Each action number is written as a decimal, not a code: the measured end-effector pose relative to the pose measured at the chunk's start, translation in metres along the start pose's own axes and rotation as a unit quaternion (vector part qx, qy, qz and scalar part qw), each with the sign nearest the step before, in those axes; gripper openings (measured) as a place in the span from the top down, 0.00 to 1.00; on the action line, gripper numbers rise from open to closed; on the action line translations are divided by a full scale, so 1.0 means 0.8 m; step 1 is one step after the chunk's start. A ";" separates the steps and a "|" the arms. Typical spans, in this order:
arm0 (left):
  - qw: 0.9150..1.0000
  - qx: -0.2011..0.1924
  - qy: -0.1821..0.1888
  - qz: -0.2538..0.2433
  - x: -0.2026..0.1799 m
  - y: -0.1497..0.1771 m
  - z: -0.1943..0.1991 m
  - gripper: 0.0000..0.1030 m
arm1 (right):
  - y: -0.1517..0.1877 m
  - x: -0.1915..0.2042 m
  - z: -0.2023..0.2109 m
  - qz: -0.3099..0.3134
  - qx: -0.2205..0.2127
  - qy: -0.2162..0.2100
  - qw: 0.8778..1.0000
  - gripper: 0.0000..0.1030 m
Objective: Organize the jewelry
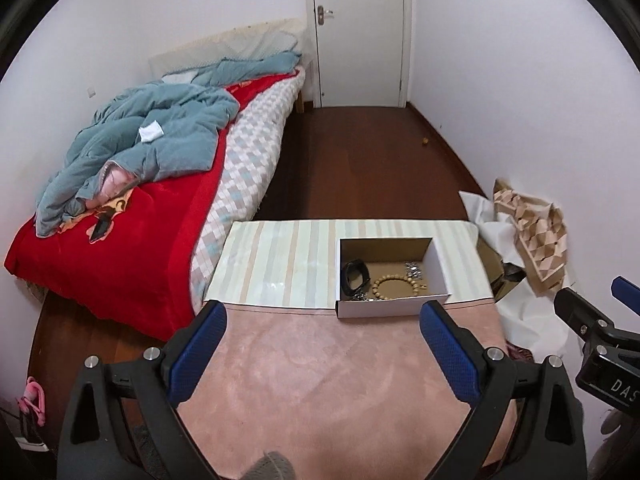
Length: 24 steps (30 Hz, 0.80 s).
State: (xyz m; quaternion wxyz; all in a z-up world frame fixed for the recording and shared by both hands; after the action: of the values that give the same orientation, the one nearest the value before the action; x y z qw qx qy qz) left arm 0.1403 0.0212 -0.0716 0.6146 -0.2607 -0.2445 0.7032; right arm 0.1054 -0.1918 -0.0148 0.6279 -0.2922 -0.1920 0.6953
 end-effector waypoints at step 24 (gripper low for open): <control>1.000 -0.019 0.004 0.021 0.006 0.008 0.121 0.04 | 0.004 0.002 0.168 0.010 -0.052 0.002 0.999 0.00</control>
State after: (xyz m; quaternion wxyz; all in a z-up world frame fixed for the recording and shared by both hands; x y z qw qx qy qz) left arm 0.0703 0.0227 -0.0044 0.5955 -0.2803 -0.2496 0.7103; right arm 0.0155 -0.1771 0.0845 0.6049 -0.3283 -0.2238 0.6901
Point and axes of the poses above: each gripper's, at about its wrist camera, not at the fingertips, and z roughly against the way its jaws point, x to its left, y to its underside, the point moved 9 cm from there along -z, roughly the way its jaws point, and after that the axes turned 8 degrees about z, right-handed, at the moved point
